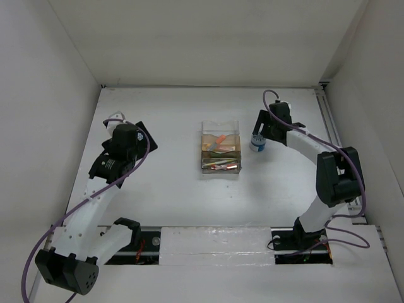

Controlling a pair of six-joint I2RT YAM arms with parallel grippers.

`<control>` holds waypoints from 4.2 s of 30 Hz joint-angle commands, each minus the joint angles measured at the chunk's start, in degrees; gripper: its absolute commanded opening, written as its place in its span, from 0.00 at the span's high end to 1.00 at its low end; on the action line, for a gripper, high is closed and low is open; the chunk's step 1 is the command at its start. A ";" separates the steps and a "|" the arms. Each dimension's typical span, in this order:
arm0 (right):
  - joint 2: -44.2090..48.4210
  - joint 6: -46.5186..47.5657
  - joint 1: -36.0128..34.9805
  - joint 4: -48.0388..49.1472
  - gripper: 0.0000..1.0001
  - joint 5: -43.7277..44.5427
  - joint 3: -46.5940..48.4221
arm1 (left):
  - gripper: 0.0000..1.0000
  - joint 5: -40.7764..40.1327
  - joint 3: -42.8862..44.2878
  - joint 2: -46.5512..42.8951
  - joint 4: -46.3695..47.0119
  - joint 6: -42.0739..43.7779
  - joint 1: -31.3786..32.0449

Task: Sort the stationery into containers
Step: Grab a piece of stationery with the right arm, then place the stationery into the container

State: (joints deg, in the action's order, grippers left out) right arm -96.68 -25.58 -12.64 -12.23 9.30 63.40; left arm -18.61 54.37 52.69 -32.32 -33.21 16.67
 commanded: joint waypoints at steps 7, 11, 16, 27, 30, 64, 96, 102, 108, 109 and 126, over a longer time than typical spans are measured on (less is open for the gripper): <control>4.13 0.97 -0.10 -0.25 0.12 -1.65 -2.66 | 0.00 0.77 -0.67 -1.09 1.64 1.40 -0.23; 5.45 0.97 -0.63 -0.78 0.11 -1.04 -2.66 | 0.00 0.77 -0.67 -1.62 1.64 1.40 -0.23; 5.98 0.97 -0.63 0.62 0.11 -2.70 -3.89 | 0.00 0.77 -0.67 -1.62 1.64 1.40 -0.23; 3.09 2.03 -1.15 2.30 0.11 -7.37 -3.89 | 0.00 1.30 -0.67 -2.15 1.64 1.40 -0.23; 3.08 2.03 -1.15 2.30 0.11 -7.37 -3.37 | 0.00 1.30 -0.67 -2.15 1.64 1.40 -0.23; -7.46 6.59 -3.35 -6.76 0.16 0.28 7.70 | 0.00 1.82 -1.20 -2.15 2.17 1.92 0.30; -9.85 9.32 -3.35 -11.50 1.00 2.65 13.25 | 0.00 2.35 -1.20 -3.20 2.17 1.92 0.82; -5.27 8.80 -3.35 -13.51 1.00 3.27 14.64 | 0.00 2.35 -1.20 -3.20 2.17 1.92 0.82; -2.37 7.57 -5.10 -15.37 1.00 4.67 18.25 | 0.00 0.51 -1.20 -3.20 2.17 1.92 0.82; -1.67 7.57 -5.63 -14.67 1.00 4.67 19.21 | 0.00 0.51 -1.20 -3.20 2.17 1.40 0.82; -12.38 8.79 -17.85 -8.95 1.00 1.59 33.20 | 0.00 -0.64 -1.20 -2.68 1.64 0.87 0.82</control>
State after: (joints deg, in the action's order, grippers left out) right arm -106.63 -17.69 -29.85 -24.84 10.04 93.32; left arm -18.26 53.58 50.39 -31.51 -32.01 17.28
